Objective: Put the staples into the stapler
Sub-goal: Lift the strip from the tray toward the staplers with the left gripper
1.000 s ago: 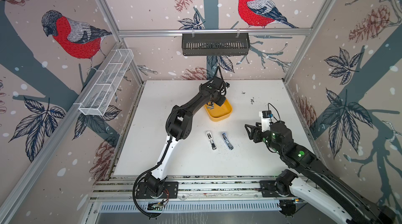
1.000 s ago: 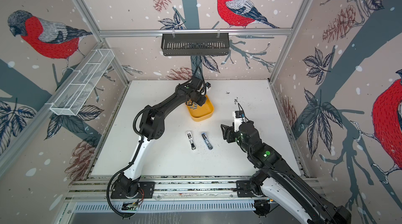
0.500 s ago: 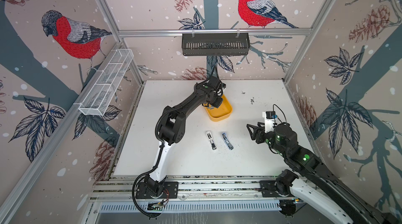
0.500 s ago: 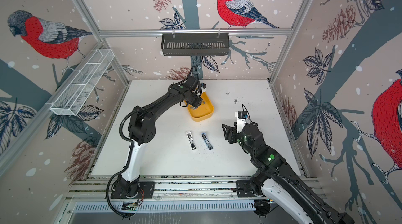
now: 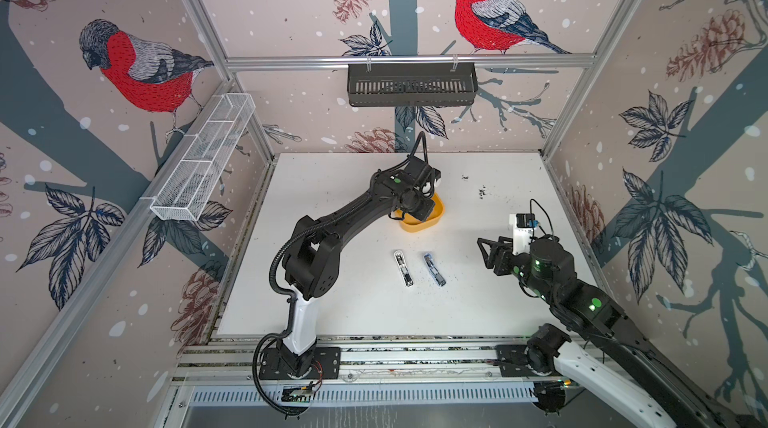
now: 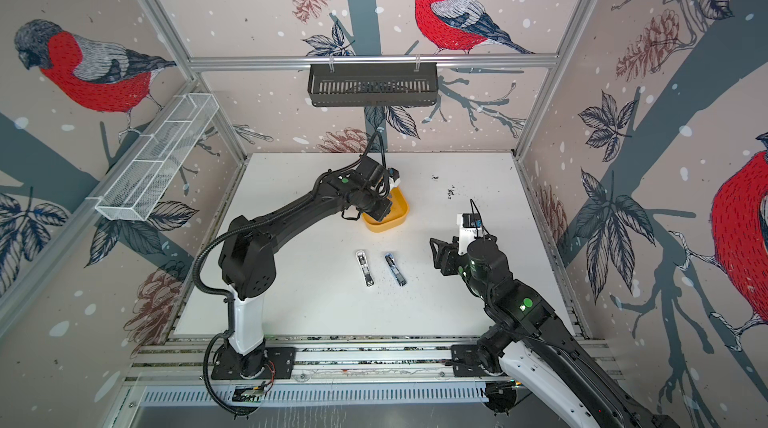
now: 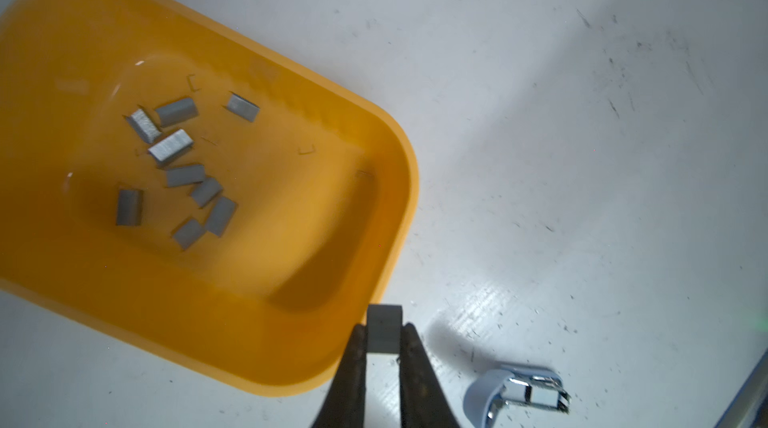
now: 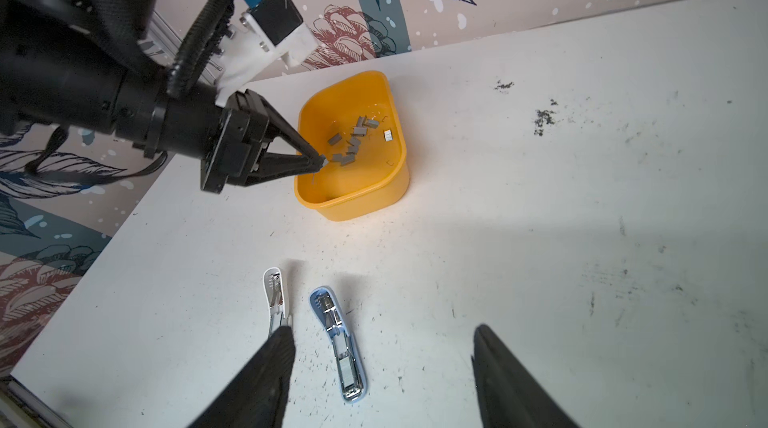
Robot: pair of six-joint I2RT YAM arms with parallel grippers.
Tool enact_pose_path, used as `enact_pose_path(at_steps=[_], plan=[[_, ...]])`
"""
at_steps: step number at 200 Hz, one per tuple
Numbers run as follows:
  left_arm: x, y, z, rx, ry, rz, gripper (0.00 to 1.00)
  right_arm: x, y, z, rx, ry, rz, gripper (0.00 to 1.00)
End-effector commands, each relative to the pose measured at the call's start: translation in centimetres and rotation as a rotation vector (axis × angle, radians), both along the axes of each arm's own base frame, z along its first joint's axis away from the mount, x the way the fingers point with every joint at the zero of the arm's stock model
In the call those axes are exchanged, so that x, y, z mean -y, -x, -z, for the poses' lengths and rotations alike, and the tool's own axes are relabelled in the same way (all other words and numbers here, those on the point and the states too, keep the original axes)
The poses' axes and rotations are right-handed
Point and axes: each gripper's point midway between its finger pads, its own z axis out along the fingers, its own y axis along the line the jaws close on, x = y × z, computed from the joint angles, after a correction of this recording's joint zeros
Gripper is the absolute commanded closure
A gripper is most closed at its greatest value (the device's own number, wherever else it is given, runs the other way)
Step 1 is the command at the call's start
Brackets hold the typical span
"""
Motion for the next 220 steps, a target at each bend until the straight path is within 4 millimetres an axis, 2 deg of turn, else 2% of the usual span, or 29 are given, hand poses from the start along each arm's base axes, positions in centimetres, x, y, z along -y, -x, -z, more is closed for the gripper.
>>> enact_pose_path(at_steps=[1,45,104,125,168,220], plan=[[1.7,1.9,-0.4,0.003,0.042,-0.035,0.83,1.6,0.5,0.3,-0.055,-0.01,0.085,0.31],[6.3,6.7,1.7,-0.021,0.064,-0.026,0.83,3.1,1.4,0.0,-0.089,-0.033,0.156,0.31],[9.9,8.9,5.8,-0.045,0.038,-0.015,0.81,3.4,1.4,0.1,-0.093,-0.041,0.172,0.31],[10.5,9.3,7.2,-0.051,0.029,-0.02,0.81,3.8,1.4,0.1,-0.09,-0.043,0.196,0.31],[10.7,9.2,9.7,-0.045,-0.017,-0.036,0.81,4.0,1.3,0.1,-0.087,-0.041,0.206,0.3],[10.6,9.2,11.2,-0.047,-0.046,-0.045,0.8,3.9,1.3,0.1,-0.084,-0.041,0.205,0.3]])
